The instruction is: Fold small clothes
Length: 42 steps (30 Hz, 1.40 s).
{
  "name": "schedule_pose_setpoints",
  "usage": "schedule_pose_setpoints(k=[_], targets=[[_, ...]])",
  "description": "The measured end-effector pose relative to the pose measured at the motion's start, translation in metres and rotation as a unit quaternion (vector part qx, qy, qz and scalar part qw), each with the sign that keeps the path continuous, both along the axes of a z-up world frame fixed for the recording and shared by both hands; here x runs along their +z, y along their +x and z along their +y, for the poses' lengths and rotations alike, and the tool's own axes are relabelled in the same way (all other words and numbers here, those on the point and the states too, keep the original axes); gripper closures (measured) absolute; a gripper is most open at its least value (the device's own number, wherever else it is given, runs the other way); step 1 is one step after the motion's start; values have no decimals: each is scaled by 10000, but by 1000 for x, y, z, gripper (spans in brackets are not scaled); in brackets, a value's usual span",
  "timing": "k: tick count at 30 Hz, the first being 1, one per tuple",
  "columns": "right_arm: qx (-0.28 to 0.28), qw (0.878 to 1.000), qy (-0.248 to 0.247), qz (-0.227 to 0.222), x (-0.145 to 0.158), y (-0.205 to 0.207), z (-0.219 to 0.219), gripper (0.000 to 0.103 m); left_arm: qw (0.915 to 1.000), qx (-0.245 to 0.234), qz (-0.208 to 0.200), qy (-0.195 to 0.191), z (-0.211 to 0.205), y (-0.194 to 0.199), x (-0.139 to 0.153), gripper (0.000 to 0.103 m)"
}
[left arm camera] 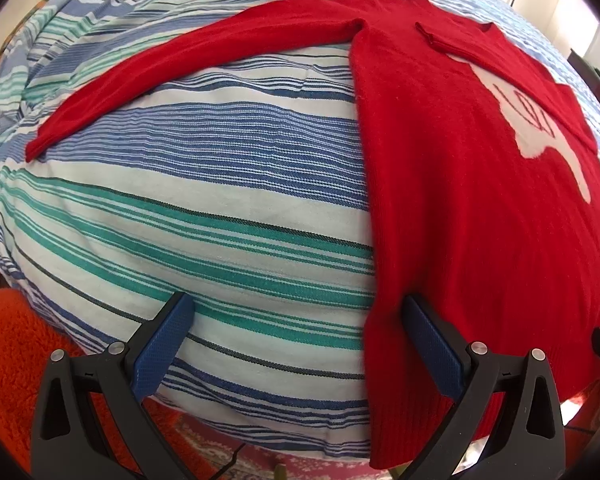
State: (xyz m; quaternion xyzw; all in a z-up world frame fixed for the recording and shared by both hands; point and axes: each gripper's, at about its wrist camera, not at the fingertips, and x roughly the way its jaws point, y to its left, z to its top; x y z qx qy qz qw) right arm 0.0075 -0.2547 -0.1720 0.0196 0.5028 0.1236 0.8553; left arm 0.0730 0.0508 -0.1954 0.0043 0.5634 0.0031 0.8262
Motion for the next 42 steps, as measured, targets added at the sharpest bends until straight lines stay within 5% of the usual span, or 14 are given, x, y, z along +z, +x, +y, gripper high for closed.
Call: schedule_pose_setpoints(k=[42], targets=[[18,10000,-28,-5,0,0,0,0,9999,-60,-113,28,-1,-7,-2,0]])
